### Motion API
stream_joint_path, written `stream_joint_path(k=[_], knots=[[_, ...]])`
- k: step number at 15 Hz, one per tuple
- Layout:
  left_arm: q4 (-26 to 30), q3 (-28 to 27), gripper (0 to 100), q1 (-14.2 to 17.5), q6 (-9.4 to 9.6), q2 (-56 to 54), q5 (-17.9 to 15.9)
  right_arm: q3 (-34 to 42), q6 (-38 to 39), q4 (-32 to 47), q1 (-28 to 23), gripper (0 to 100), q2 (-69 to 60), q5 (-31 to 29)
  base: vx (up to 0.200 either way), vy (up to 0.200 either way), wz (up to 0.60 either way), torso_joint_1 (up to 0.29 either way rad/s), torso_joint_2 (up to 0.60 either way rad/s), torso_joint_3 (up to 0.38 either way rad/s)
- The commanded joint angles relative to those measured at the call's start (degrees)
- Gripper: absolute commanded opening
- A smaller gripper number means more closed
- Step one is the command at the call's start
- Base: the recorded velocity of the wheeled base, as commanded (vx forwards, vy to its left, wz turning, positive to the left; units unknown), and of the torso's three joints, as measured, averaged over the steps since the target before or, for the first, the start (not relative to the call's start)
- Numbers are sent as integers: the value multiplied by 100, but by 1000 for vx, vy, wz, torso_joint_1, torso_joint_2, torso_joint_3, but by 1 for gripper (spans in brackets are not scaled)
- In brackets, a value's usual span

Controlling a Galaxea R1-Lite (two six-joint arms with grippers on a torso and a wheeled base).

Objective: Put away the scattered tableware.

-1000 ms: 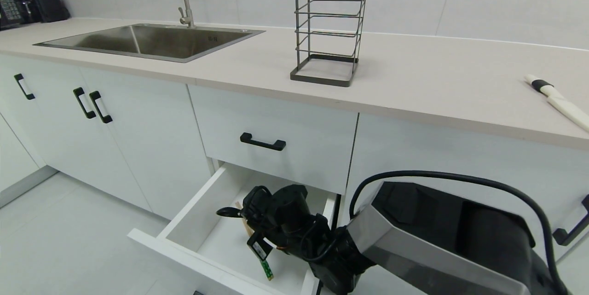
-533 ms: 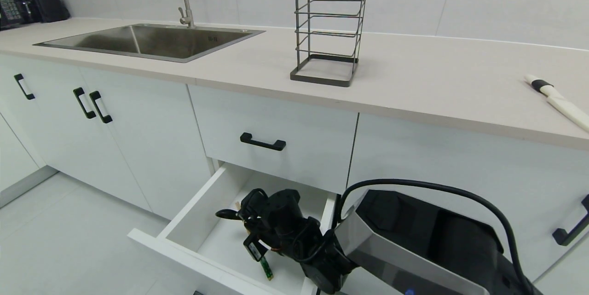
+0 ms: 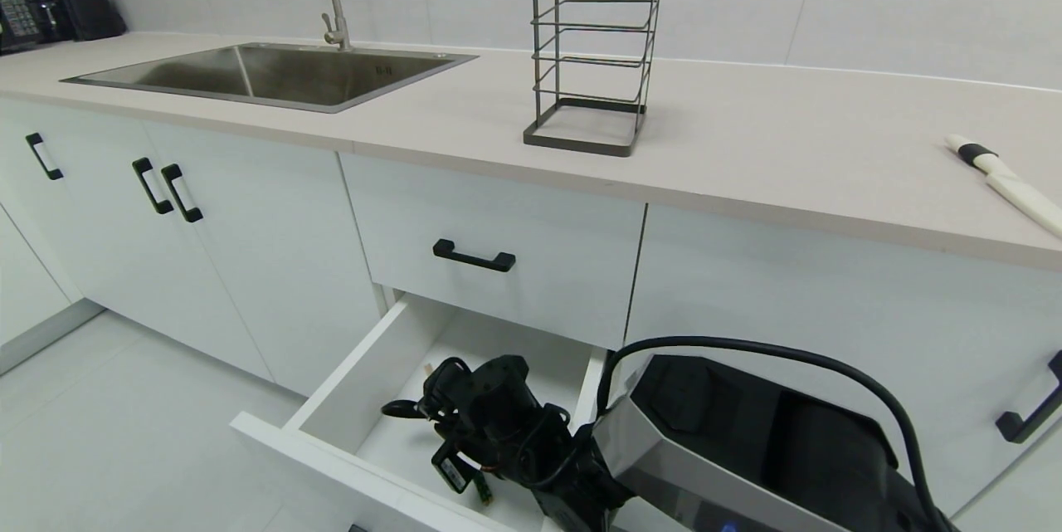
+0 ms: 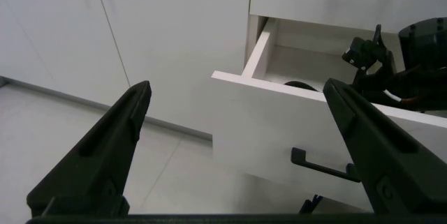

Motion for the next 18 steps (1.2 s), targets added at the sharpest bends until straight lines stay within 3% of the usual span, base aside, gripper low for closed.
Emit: stream_joint_path(k=[1, 2, 10, 18], knots=[[-2, 0, 100, 0, 0, 7, 0, -1, -1, -1, 13, 0, -2, 6, 0, 0, 0, 0, 0, 0], [-2, 0, 100, 0, 0, 7, 0, -1, -1, -1, 13, 100, -2, 6, 0, 0, 0, 0, 0, 0], [-2, 0, 100, 0, 0, 7, 0, 8, 7, -291, 83, 100, -37, -64, 0, 0, 0, 0, 0, 0], [-2, 0, 100, 0, 0, 7, 0, 298, -1, -378, 374, 100, -1259, -90, 0, 0, 0, 0, 0, 0]])
